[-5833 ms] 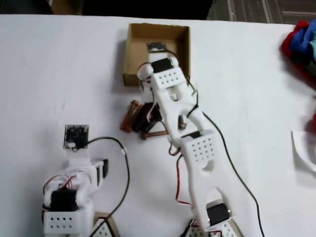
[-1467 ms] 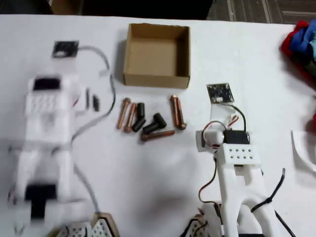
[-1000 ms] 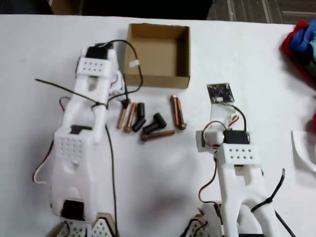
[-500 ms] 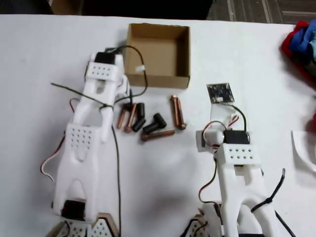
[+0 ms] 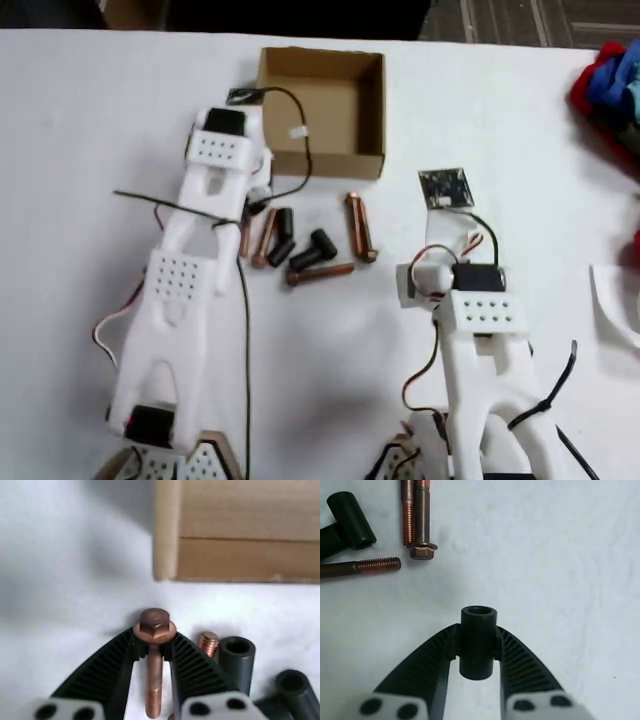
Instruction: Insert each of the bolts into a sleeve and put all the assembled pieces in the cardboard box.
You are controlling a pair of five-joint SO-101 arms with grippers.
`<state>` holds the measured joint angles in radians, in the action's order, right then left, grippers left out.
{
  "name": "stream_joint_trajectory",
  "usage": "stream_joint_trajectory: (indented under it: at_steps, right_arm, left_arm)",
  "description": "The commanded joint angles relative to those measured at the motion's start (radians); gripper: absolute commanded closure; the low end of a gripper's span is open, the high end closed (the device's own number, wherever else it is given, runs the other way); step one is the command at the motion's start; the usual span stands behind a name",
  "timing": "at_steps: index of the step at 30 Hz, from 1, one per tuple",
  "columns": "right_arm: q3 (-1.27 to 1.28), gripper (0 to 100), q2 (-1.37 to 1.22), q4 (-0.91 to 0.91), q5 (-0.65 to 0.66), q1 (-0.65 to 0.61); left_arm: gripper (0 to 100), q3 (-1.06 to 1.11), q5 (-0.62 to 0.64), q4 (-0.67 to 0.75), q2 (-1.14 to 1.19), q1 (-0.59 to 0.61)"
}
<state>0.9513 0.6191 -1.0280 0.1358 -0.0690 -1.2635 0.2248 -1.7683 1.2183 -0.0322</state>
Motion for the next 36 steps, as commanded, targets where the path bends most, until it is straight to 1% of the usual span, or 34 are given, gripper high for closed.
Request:
stream_joint_trajectory:
  at_steps: [1, 4, 7, 9, 11, 16, 18, 20, 24, 30, 34, 36]
  right_arm:
    - [-0.005, 97.8, 0.035, 0.012, -0.002, 0.008]
    - [-0.005, 97.8, 0.035, 0.012, -0.002, 0.008]
    - [-0.005, 97.8, 0.044, 0.008, -0.002, 0.008]
    - [-0.005, 97.8, 0.044, 0.007, -0.002, 0.008]
    - [-0.005, 97.8, 0.044, 0.005, -0.002, 0.008]
    - [-0.005, 97.8, 0.044, -0.015, -0.003, 0.007]
    - [-0.005, 97.8, 0.045, -0.012, -0.003, 0.005]
    - [-0.005, 97.8, 0.045, -0.01, -0.003, -0.001]
    - [-0.005, 97.8, 0.045, -0.008, -0.003, -0.042]
    - [0.008, 97.8, 0.045, -0.039, -0.003, -0.177]
    - [0.017, 97.8, 0.045, -0.019, -0.008, -0.252]
    - [0.028, 97.8, 0.045, 0.068, -0.04, -0.254]
  left_arm:
    - [97, -0.012, -0.038, -0.012, -0.005, 0.026]
    - [97, -0.001, -0.069, -0.017, -0.043, 0.026]
    - [97, 0.007, -0.069, -0.02, -0.109, 0.037]
    - [98, 0.067, -0.069, -0.021, -0.183, 0.049]
    - [98, 0.205, -0.069, -0.023, -0.295, 0.055]
    - [98, 0.766, -0.064, -0.015, -0.692, 0.037]
    - [98, 0.963, -0.064, 0.012, -0.864, 0.031]
    - [98, 1.136, -0.069, 0.078, -1.043, 0.032]
    - [98, 1.468, -0.066, 0.265, -1.428, 0.029]
    - [98, 1.945, -0.064, 0.628, -1.955, 0.031]
    - [98, 2.135, -0.063, 0.787, -2.216, 0.025]
    - [98, 2.198, -0.063, 0.856, -2.321, 0.028]
